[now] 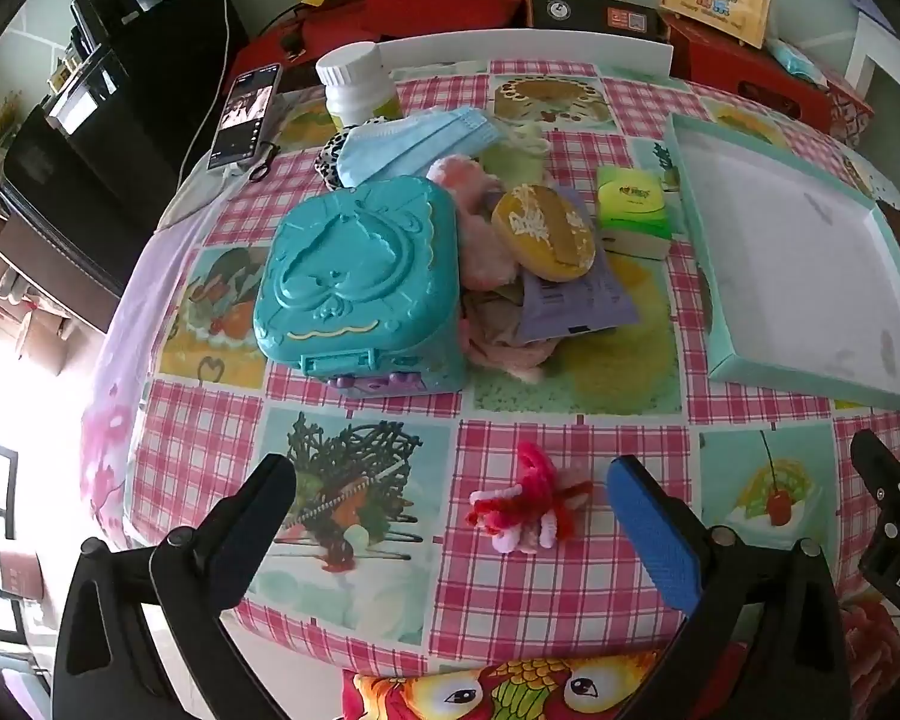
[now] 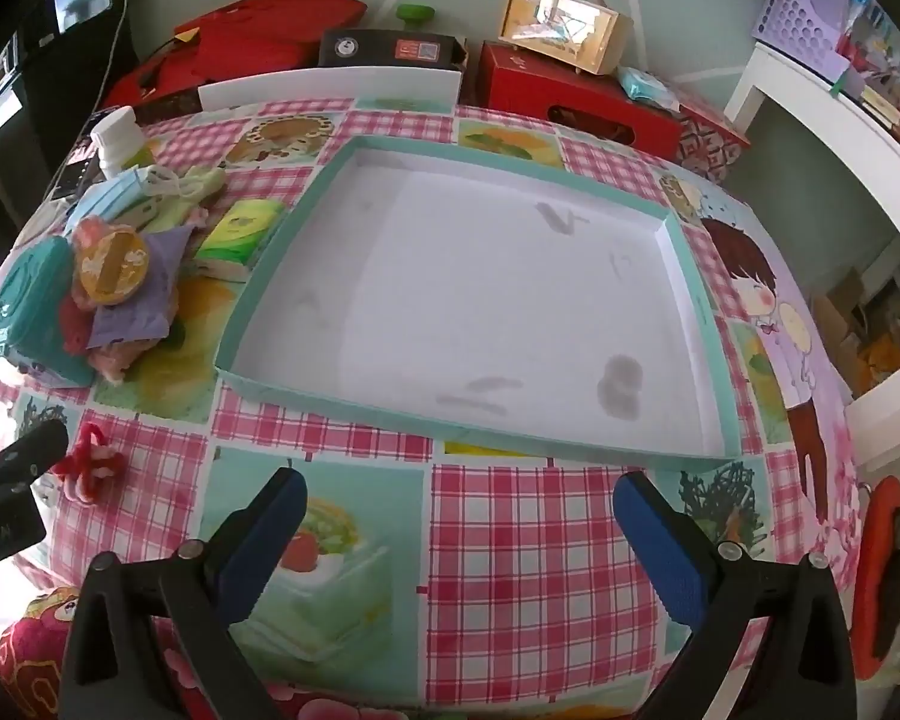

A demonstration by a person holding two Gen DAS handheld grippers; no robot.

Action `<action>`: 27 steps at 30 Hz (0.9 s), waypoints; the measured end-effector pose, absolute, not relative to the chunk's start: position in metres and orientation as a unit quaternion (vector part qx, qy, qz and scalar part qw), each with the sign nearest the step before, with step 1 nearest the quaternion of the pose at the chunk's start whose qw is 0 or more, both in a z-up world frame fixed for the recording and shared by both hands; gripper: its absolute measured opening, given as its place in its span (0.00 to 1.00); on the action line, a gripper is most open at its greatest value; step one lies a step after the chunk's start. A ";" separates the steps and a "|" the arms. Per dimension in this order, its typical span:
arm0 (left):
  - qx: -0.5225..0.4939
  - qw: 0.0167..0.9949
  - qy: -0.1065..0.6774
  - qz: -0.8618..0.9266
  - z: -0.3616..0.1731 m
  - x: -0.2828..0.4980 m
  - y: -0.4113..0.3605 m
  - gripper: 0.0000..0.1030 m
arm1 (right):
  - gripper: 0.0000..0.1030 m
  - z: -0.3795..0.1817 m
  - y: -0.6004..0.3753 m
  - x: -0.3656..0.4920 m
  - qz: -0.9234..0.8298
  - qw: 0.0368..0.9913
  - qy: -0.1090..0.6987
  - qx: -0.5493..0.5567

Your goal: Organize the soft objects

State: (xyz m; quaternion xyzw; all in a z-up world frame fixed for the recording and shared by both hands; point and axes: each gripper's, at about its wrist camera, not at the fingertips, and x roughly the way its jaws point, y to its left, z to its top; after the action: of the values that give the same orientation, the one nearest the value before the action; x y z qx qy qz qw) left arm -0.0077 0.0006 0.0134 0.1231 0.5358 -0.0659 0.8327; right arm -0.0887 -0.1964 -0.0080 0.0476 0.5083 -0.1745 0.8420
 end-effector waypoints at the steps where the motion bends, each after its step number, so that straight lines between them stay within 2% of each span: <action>1: 0.124 0.833 0.536 -0.065 0.013 -0.008 0.000 1.00 | 1.00 -0.008 -0.195 -0.089 -0.175 0.843 0.507 0.046; 27: 0.119 0.834 0.535 -0.057 0.008 -0.013 -0.001 1.00 | 1.00 -0.007 -0.189 -0.091 -0.169 0.845 0.506 0.031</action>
State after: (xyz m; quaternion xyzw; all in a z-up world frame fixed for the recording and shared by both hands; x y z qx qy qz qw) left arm -0.0128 -0.0013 0.0077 0.1185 0.5352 -0.0568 0.8344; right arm -0.0907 -0.1892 -0.0074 0.0314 0.5059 -0.1685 0.8454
